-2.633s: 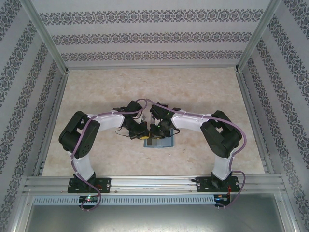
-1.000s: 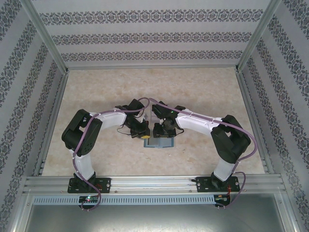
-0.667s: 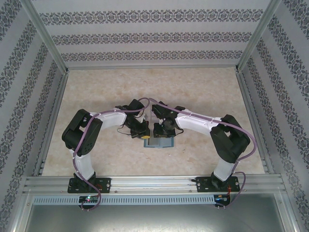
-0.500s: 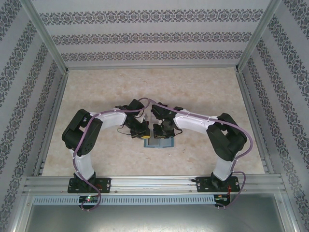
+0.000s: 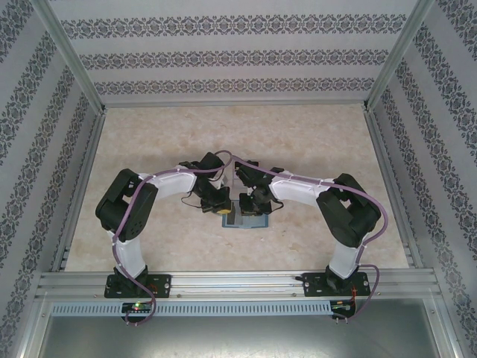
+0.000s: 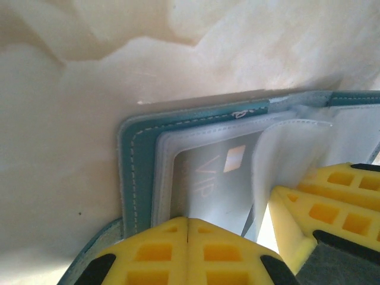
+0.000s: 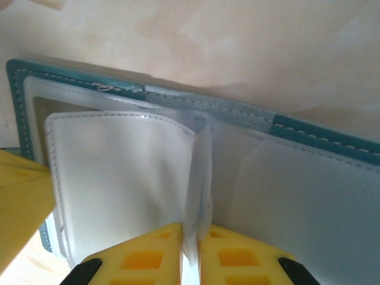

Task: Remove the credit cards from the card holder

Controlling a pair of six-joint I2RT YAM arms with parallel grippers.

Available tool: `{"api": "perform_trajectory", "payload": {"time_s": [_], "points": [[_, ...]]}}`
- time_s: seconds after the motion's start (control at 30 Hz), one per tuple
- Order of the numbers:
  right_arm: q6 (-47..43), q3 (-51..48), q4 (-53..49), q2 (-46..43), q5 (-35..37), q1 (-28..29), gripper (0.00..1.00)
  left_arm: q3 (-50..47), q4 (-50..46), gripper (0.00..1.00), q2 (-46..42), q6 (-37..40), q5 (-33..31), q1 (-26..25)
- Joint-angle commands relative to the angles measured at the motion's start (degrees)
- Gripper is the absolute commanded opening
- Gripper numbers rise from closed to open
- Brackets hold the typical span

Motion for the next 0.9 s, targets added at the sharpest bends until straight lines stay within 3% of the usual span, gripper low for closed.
{"api": "perform_trajectory", "payload": {"time_s": [0.0,0.73,0.87], "points": [[-0.3,-1.8,-0.7,-0.9,0.5,-0.8,0.15,2.1,-4.0,0.00,-2.2,1.6,-2.0,-0.4],[-0.5,-2.6,0.1,-1.5,-0.2,-1.4,0.14,6.6,-5.8,0.00,3.3,1.8,0.2,-3.3],[-0.3,-2.5,-0.1,-2.7,-0.1,-1.4,0.18,6.8,-5.5,0.00,3.0,1.8,0.3,-3.3]]}}
